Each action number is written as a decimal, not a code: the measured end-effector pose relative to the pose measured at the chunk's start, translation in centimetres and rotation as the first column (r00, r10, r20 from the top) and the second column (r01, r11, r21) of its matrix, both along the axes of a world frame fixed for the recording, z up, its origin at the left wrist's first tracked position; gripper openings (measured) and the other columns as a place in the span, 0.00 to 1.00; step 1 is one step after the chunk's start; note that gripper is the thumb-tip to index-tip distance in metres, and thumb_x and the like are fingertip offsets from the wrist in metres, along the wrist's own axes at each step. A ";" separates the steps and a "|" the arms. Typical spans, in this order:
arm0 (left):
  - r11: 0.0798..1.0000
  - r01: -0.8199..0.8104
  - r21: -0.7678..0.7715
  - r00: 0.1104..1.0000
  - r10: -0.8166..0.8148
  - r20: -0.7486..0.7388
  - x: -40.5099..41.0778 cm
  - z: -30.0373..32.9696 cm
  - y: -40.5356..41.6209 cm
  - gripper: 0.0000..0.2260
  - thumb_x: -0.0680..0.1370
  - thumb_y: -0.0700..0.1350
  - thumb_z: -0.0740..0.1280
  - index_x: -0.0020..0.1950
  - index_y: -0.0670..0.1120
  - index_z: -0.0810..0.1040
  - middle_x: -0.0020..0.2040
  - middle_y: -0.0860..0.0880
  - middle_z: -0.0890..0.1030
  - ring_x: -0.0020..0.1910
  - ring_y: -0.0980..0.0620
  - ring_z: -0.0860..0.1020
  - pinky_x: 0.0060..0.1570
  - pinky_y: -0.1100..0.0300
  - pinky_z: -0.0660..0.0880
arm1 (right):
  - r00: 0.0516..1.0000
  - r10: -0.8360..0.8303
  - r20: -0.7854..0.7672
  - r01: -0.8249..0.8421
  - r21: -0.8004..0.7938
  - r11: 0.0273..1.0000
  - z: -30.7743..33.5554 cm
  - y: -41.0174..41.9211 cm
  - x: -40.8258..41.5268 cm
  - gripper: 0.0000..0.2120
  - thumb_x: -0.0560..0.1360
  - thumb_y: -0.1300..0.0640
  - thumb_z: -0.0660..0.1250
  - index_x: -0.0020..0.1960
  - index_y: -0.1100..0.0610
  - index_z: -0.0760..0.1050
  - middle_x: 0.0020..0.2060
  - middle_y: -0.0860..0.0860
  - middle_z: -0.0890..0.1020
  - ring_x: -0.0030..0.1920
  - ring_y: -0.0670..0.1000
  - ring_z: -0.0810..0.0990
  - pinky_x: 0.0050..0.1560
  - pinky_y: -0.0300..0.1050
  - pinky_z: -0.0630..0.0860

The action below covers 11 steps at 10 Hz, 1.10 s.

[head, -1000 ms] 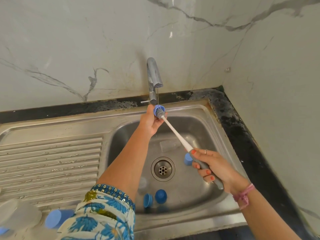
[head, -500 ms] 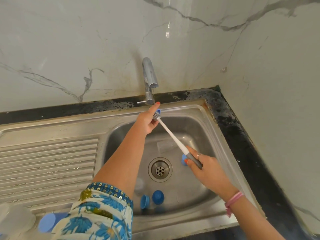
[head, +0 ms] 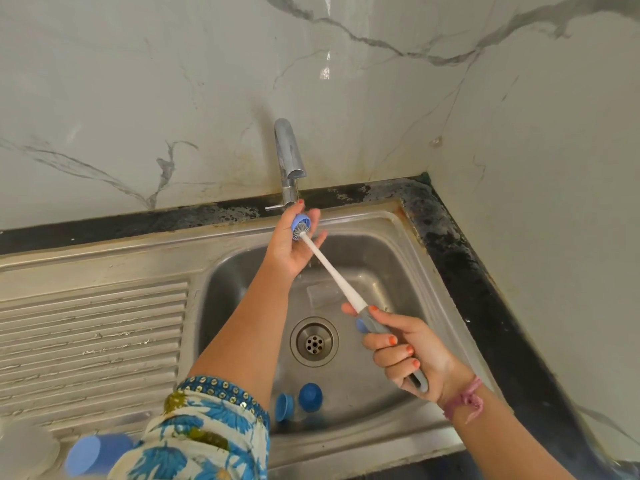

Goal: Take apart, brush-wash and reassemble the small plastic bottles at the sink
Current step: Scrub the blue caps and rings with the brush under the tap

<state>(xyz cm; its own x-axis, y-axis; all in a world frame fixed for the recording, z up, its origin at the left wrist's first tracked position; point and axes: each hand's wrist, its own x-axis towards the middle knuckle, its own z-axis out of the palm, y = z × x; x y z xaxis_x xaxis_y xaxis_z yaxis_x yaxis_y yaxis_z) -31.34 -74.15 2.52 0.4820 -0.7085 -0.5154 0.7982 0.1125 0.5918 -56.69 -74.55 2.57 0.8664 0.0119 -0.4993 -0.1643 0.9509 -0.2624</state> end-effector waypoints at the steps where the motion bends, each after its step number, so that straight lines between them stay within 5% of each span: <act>1: 0.932 0.126 0.339 0.962 -0.199 0.188 0.3 0.2 -0.7 0.18 0.71 0.56 0.74 0.49 0.44 0.77 0.42 0.46 0.76 0.41 0.52 0.76 0.50 0.56 0.79 | 0.979 -0.073 -0.188 0.004 -0.348 0.937 0.1 0.0 0.4 0.13 0.80 0.52 0.64 0.61 0.53 0.79 0.29 0.49 0.64 0.22 0.43 0.59 0.19 0.33 0.55; 2: 0.898 0.090 0.430 0.942 -0.217 0.257 1.0 0.3 -1.0 0.13 0.76 0.50 0.71 0.46 0.41 0.75 0.47 0.41 0.79 0.43 0.49 0.79 0.45 0.58 0.79 | 0.853 -0.254 -0.456 -0.449 -0.889 0.088 -0.1 0.1 0.3 0.17 0.81 0.49 0.60 0.68 0.47 0.72 0.38 0.51 0.77 0.31 0.48 0.75 0.30 0.39 0.74; 3: 0.951 0.062 0.303 0.987 -0.104 0.124 1.3 1.1 -0.9 0.03 0.77 0.39 0.61 0.47 0.39 0.71 0.48 0.40 0.75 0.45 0.44 0.78 0.48 0.46 0.77 | 0.729 -0.392 -0.561 -0.682 -0.540 -0.494 -1.4 0.5 0.5 0.24 0.82 0.48 0.54 0.77 0.43 0.54 0.44 0.51 0.79 0.40 0.53 0.80 0.42 0.47 0.78; 4: 0.977 0.034 0.213 0.998 -0.044 0.042 0.7 1.0 -1.0 0.06 0.76 0.44 0.68 0.45 0.44 0.73 0.38 0.47 0.75 0.36 0.52 0.78 0.57 0.49 0.76 | 0.935 -0.111 -0.336 -0.262 -0.869 0.421 -0.6 1.3 0.9 0.17 0.80 0.52 0.63 0.69 0.48 0.71 0.32 0.49 0.72 0.26 0.46 0.69 0.24 0.41 0.68; 5: 0.999 -0.023 -0.033 0.999 0.022 -0.039 0.1 0.3 -0.5 0.09 0.73 0.48 0.74 0.45 0.46 0.77 0.38 0.51 0.79 0.36 0.56 0.79 0.57 0.53 0.78 | 0.994 -0.109 -0.008 0.110 0.093 0.990 0.4 2.3 0.9 0.15 0.77 0.54 0.68 0.63 0.55 0.77 0.28 0.48 0.65 0.22 0.42 0.60 0.18 0.32 0.57; 6: 0.995 0.079 0.064 0.992 -0.085 0.095 0.4 0.0 -0.5 0.16 0.72 0.55 0.73 0.54 0.47 0.78 0.47 0.47 0.80 0.47 0.52 0.80 0.60 0.49 0.76 | 0.983 -0.126 -0.134 0.078 -0.316 0.945 0.7 2.2 1.1 0.15 0.77 0.52 0.67 0.63 0.54 0.77 0.28 0.48 0.65 0.21 0.42 0.60 0.18 0.32 0.56; 7: 0.941 0.093 0.324 0.967 -0.162 0.195 0.6 -0.2 -0.6 0.11 0.78 0.54 0.67 0.49 0.46 0.76 0.49 0.45 0.78 0.47 0.52 0.78 0.54 0.57 0.75 | 0.840 -0.286 -0.461 -0.463 -0.884 0.065 -0.3 0.9 0.7 0.19 0.80 0.49 0.61 0.70 0.49 0.69 0.33 0.48 0.76 0.29 0.47 0.74 0.28 0.39 0.73; 8: 0.951 0.101 0.293 0.986 -0.135 0.097 0.6 0.3 -0.4 0.11 0.76 0.50 0.69 0.52 0.44 0.75 0.46 0.43 0.77 0.45 0.48 0.78 0.59 0.53 0.74 | 0.782 -0.331 -0.528 -0.623 -0.658 -0.422 -1.3 0.3 0.6 0.23 0.82 0.49 0.57 0.76 0.46 0.60 0.39 0.51 0.79 0.37 0.52 0.79 0.41 0.48 0.79; 9: 0.985 0.023 0.171 0.999 -0.026 0.019 0.5 0.4 -0.4 0.10 0.74 0.47 0.73 0.47 0.45 0.75 0.37 0.47 0.76 0.32 0.53 0.76 0.54 0.54 0.77 | 0.951 -0.095 -0.293 -0.192 -0.806 0.559 -0.1 0.5 1.1 0.16 0.79 0.52 0.65 0.67 0.51 0.74 0.30 0.48 0.71 0.24 0.44 0.66 0.21 0.37 0.66; 10: 1.000 0.012 -0.004 0.999 -0.012 -0.044 0.3 0.1 -0.1 0.07 0.75 0.48 0.70 0.46 0.47 0.75 0.38 0.51 0.79 0.36 0.55 0.79 0.53 0.53 0.78 | 0.994 -0.087 -0.069 0.080 -0.097 0.992 1.0 1.0 1.2 0.15 0.79 0.53 0.64 0.64 0.55 0.77 0.29 0.48 0.63 0.22 0.41 0.58 0.19 0.32 0.54; 11: 0.974 0.115 0.195 0.975 -0.149 0.167 0.4 0.0 -0.6 0.14 0.75 0.56 0.70 0.51 0.46 0.76 0.45 0.47 0.79 0.45 0.52 0.78 0.57 0.53 0.76 | 0.962 -0.138 -0.234 -0.034 -0.607 0.794 1.1 0.9 1.3 0.13 0.80 0.52 0.63 0.63 0.52 0.76 0.30 0.49 0.67 0.23 0.44 0.61 0.19 0.34 0.58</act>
<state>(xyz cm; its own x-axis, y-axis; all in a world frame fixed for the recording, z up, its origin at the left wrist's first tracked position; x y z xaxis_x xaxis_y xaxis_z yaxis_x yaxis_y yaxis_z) -30.91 -74.74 2.55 0.4867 -0.6736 -0.5562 0.6776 -0.1107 0.7271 -55.37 -73.64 3.63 0.6985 -0.4059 -0.5894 -0.2608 0.6225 -0.7379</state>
